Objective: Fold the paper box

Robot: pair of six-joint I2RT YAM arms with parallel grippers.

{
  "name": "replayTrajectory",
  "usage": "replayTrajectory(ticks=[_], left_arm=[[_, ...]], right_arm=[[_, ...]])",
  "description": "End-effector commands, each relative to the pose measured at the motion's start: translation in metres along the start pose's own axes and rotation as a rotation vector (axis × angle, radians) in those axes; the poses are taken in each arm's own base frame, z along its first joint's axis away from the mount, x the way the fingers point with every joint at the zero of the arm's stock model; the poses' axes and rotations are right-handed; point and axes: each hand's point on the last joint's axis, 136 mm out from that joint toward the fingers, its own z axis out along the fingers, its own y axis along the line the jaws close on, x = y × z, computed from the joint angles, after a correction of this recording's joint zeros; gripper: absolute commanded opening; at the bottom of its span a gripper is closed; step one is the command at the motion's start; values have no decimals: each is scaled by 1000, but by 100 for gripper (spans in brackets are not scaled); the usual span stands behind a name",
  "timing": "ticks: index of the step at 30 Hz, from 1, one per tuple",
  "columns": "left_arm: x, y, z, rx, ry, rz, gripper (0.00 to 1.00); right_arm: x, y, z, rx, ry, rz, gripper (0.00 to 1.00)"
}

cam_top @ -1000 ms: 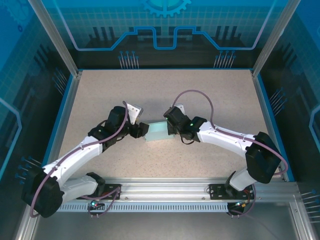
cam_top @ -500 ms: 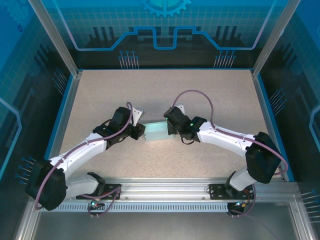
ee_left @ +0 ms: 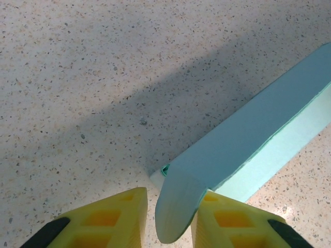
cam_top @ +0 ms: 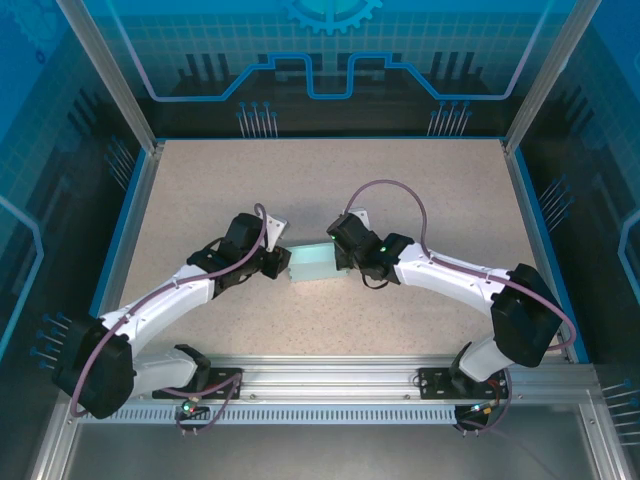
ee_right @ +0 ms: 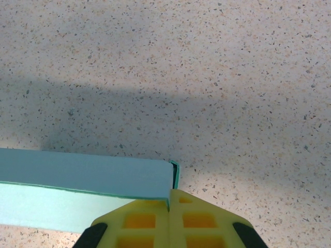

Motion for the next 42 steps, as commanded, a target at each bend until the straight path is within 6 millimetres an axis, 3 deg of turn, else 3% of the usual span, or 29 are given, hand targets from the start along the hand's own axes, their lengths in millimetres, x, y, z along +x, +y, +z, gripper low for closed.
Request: replayTrajectory(ticks=[1, 9, 17, 29, 42], left_arm=[[-15, -1, -7, -7, -42, 20, 29], [-16, -1, -6, -11, -47, 21, 27], [-19, 1, -10, -20, -67, 17, 35], [-14, 1, -10, -25, -40, -3, 10], [-20, -11, -7, 1, -12, -276, 0]], right_arm=[[12, 0, -3, 12, 39, -34, 0], [11, 2, -3, 11, 40, -40, 0], [12, 4, -2, 11, 43, -44, 0], [13, 4, -1, 14, 43, -43, 0], [14, 10, 2, 7, 42, -48, 0]])
